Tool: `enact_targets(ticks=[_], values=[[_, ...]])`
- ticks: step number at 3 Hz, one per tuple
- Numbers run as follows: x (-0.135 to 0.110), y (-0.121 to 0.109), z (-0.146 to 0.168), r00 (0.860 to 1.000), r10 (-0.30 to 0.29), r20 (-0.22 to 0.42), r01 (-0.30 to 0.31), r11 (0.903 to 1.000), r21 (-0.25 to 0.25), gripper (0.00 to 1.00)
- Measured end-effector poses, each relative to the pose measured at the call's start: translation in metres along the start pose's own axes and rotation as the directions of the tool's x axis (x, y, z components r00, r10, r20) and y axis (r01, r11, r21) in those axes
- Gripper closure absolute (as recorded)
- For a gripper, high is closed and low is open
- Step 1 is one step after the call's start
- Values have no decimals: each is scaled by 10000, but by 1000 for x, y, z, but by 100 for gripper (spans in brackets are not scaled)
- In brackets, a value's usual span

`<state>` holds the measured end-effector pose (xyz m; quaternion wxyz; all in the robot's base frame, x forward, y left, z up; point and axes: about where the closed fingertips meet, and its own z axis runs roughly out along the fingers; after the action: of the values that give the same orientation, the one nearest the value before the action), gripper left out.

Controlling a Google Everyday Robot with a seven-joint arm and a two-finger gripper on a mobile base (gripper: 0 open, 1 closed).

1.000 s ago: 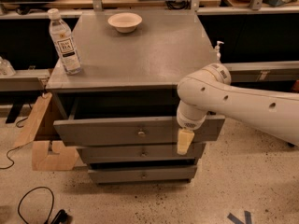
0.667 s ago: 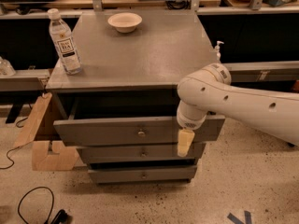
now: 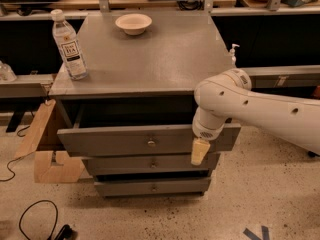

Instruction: Open top drawer

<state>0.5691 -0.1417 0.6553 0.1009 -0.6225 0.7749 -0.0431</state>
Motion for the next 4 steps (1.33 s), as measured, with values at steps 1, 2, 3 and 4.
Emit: enact_targets(ticks=[1,2,3,4], values=[[8,23,-5,9982,591,-85,-592,9981,-159,42],[10,34,-9,9968,772,-203,-776,9968,-191,65],[9,32,-17,9968,772,-203,-776,9968,-190,88],[9,32,-20,9968,772,-203,-776,9968,-190,100]])
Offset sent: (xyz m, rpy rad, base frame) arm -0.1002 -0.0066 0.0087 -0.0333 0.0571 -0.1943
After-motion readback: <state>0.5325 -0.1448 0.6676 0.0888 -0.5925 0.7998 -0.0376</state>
